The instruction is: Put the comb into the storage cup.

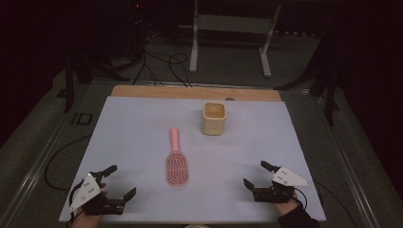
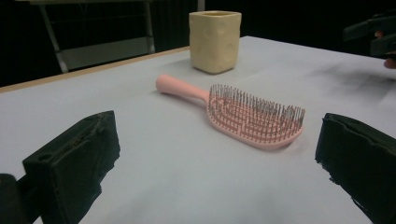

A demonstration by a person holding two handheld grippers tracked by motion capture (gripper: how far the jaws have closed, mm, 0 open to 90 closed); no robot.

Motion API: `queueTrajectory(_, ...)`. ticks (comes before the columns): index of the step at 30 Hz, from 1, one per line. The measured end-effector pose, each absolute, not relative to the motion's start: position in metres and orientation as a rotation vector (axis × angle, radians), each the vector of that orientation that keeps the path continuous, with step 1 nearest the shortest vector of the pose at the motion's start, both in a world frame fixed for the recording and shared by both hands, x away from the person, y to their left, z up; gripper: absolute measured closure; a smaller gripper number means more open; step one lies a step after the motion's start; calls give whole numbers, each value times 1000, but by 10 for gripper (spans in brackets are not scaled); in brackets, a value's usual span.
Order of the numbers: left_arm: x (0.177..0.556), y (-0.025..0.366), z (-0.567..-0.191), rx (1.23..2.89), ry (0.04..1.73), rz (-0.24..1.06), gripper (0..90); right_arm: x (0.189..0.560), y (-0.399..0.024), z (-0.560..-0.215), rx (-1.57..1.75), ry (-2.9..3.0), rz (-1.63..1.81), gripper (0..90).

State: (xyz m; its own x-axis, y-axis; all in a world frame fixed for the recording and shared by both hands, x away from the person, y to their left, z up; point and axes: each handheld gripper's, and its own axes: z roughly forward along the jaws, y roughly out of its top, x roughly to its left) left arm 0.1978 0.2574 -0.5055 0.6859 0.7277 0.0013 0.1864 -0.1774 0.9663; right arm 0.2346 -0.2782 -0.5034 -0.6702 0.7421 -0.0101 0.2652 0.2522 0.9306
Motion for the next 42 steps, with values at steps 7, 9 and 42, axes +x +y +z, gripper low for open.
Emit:
queueTrajectory(7, 202, 254, -503, 1720, 737, 542, 6, 233, -278, -501, 910, 2062, 1416, 82)
queueTrajectory(9, 203, 251, -502, 1732, 725, 534, 6, 233, -278, -501, 914, 2058, 1421, 82)
queueTrajectory(42, 240, 237, -457, 1796, 690, 455, 6, 230, -278, -499, 920, 2045, 1424, 82)
